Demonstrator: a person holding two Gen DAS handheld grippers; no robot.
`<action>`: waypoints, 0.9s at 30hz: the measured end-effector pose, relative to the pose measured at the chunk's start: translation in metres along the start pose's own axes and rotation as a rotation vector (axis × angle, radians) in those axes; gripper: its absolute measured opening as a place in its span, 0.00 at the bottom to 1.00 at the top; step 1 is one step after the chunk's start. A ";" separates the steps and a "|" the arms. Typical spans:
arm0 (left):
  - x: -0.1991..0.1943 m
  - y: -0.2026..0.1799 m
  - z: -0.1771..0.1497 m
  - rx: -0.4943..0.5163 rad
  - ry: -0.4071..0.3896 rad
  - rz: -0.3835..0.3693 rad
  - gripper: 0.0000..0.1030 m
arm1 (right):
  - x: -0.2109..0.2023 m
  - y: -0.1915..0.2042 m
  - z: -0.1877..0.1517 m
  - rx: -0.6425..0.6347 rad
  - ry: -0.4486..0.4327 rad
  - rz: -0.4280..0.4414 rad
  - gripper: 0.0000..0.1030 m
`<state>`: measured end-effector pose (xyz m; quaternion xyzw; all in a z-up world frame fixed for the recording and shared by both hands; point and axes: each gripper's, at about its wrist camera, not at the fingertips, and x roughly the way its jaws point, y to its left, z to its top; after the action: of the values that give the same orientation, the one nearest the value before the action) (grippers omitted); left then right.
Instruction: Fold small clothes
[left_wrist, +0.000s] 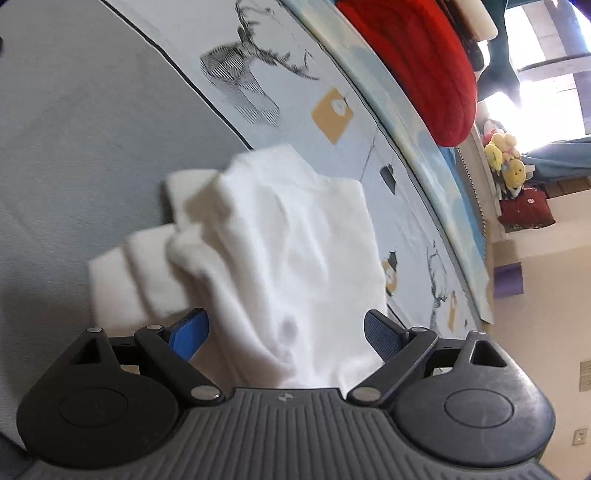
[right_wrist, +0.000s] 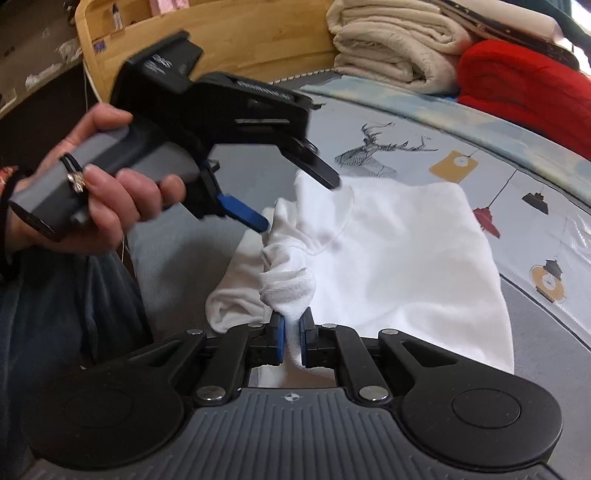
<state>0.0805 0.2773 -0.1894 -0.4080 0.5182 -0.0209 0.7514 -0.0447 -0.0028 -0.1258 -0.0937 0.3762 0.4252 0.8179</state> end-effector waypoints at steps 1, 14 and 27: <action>0.005 -0.001 0.001 -0.006 0.012 0.007 0.91 | -0.002 -0.002 0.002 0.013 -0.008 0.000 0.08; 0.030 -0.005 0.017 -0.040 -0.030 0.109 0.17 | -0.009 -0.011 0.001 0.044 -0.036 -0.013 0.07; -0.020 0.009 -0.009 0.052 -0.068 0.099 0.14 | -0.028 0.010 -0.002 0.001 -0.048 -0.002 0.06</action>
<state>0.0607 0.2871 -0.1810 -0.3628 0.5111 0.0170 0.7790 -0.0629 -0.0151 -0.1062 -0.0833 0.3565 0.4264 0.8271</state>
